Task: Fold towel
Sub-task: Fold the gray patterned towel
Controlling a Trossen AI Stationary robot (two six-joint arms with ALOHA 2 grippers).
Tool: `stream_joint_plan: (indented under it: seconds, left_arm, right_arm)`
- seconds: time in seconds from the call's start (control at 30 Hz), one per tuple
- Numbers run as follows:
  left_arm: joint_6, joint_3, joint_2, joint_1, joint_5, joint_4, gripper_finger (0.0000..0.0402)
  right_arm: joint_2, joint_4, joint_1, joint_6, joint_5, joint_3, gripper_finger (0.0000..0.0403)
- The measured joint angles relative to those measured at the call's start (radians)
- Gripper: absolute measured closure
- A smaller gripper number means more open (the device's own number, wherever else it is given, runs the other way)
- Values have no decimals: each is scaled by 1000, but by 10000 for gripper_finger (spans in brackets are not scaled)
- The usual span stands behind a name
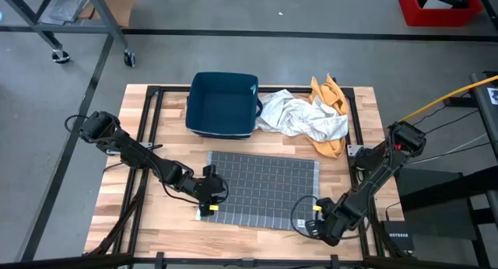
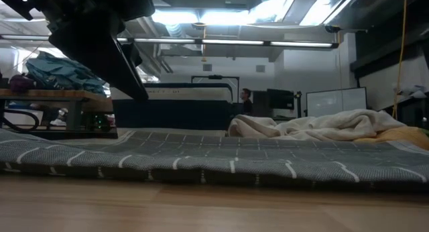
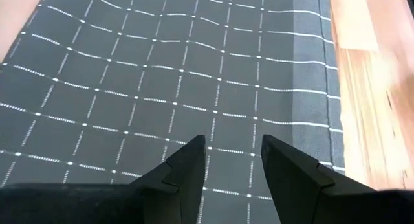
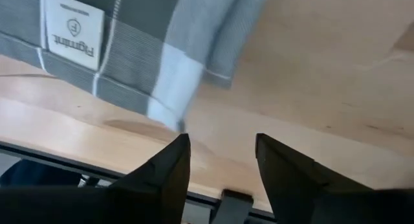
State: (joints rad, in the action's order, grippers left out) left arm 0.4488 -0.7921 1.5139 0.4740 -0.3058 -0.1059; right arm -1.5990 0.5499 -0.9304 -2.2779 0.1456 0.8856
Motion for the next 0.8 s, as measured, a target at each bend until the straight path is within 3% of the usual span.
stream_joint_plan:
  seconds: [0.2,0.3,0.5,0.8]
  left_arm:
    - [146,0,0,-23,-87,-25,259]
    - [203,0,4,-31,-53,-40,259]
    - [270,0,74,15,-8,-79,259]
    - [388,-1,170,84,-23,-57,259]
  right_arm:
    - [0,-7,-34,-56,-82,0,226]
    - [0,0,-34,-47,-142,0,226]
    - [0,1,-31,43,-363,0,226]
    - [0,8,-31,218,-372,0,226]
